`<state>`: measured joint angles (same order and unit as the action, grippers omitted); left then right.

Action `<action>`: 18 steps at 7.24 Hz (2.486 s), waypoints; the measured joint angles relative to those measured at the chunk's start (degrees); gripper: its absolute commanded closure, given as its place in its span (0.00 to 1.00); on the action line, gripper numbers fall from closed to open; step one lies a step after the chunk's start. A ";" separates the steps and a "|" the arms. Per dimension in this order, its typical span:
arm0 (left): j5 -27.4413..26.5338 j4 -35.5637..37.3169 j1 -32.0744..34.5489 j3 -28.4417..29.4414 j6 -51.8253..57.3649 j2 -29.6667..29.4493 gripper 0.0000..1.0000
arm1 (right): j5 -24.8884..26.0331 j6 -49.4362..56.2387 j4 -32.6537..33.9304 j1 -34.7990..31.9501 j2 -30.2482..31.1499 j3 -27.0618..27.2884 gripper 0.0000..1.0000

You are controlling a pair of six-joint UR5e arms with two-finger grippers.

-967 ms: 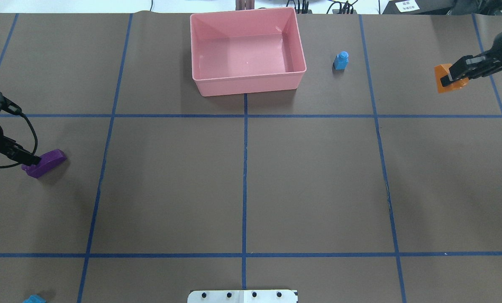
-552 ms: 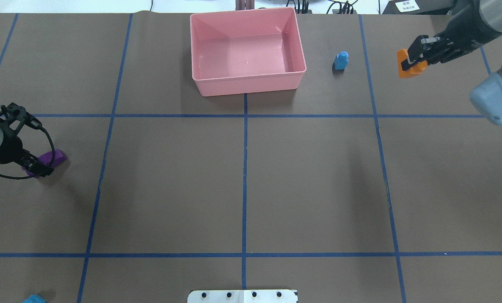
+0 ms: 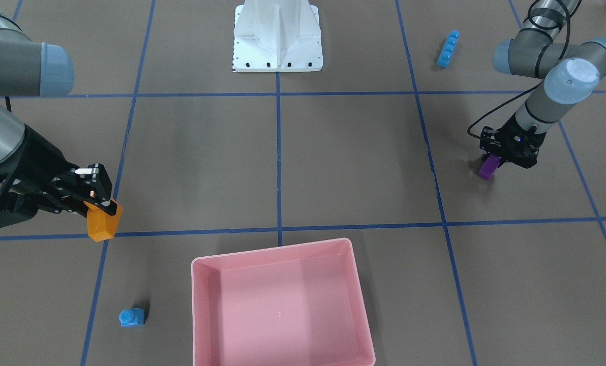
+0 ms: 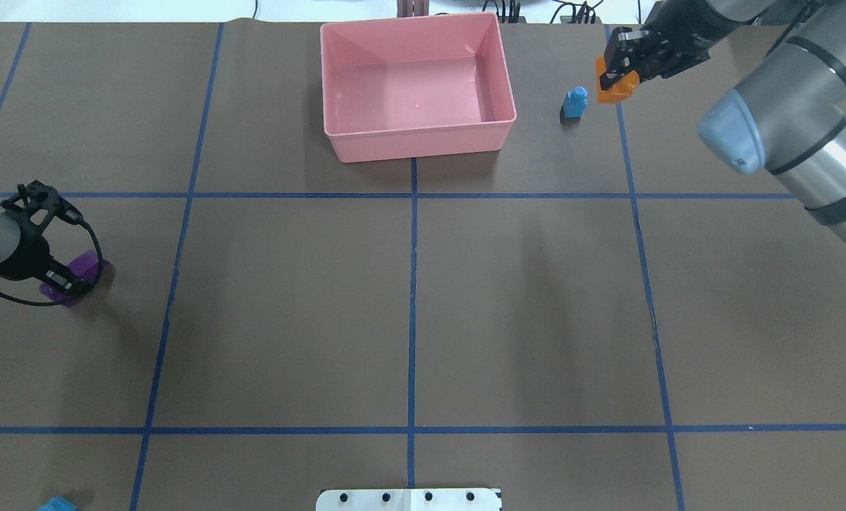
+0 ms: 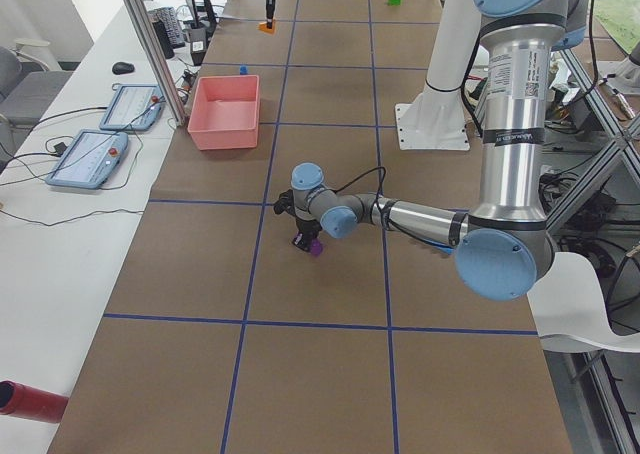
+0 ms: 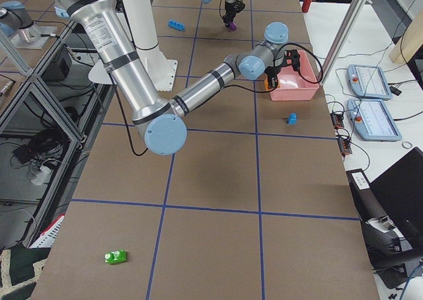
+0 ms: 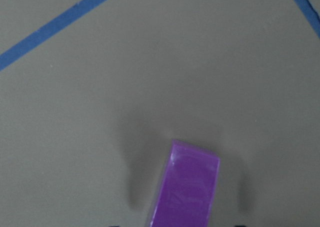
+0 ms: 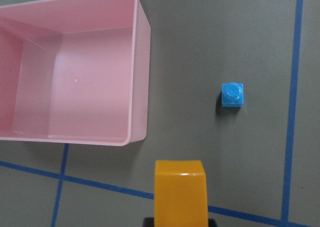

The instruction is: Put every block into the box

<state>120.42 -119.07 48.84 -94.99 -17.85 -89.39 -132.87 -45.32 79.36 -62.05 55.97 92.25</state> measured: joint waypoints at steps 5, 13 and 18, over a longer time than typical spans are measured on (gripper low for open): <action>11.63 9.51 6.24 -9.10 -0.51 -0.62 1.00 | 10.86 -5.83 -0.90 7.33 -17.24 -14.55 1.00; 13.51 27.39 8.27 -13.59 -18.31 -24.80 1.00 | 24.38 -9.31 -16.57 10.15 -29.91 -38.37 0.00; 10.15 11.77 5.82 21.23 -33.72 -55.13 1.00 | 14.45 17.36 -1.83 2.54 -20.13 -29.60 0.00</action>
<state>130.57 -107.30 54.66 -73.76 -51.57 -144.52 -118.42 -27.95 77.53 -59.51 35.85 62.64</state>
